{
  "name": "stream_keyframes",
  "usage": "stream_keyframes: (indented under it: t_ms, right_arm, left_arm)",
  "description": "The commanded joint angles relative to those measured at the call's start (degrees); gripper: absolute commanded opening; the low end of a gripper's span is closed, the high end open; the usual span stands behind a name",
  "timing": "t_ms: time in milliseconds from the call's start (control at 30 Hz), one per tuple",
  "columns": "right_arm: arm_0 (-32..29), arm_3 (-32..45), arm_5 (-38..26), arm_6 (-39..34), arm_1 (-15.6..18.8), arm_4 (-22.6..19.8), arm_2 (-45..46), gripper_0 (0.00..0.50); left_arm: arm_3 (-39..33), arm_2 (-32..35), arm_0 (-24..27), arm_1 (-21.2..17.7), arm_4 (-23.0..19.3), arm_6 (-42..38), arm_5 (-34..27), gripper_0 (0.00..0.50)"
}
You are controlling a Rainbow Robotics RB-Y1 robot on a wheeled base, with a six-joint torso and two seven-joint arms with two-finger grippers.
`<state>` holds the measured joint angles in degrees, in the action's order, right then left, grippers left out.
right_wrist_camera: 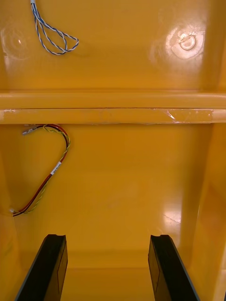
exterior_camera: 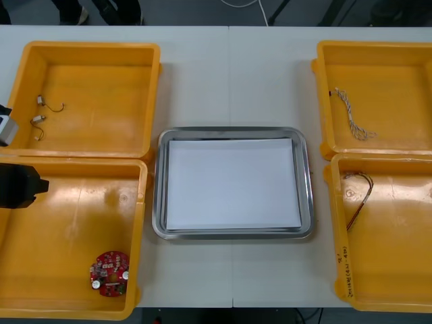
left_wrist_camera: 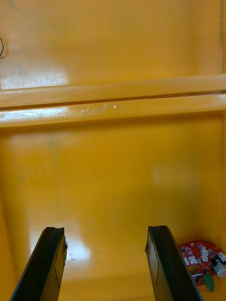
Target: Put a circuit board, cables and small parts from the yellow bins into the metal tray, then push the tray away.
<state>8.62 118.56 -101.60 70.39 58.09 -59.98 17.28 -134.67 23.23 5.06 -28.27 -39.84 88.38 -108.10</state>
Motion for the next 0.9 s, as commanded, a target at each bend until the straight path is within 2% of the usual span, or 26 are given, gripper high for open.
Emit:
stream_keyframes:
  t_ms: [33, 900]
  right_arm:
    - [-0.2, 1.4, -0.4, 0.3, 2.6, 0.3, 1.4, 0.500]
    - [-0.2, 1.4, -0.4, 0.3, 2.6, 0.3, 1.4, 0.500]
  left_arm:
    - [-2.2, 1.6, 0.7, -1.0, -0.5, -5.0, -0.4, 0.500]
    - [-2.2, 1.6, 0.7, -1.0, -0.5, -5.0, -0.4, 0.500]
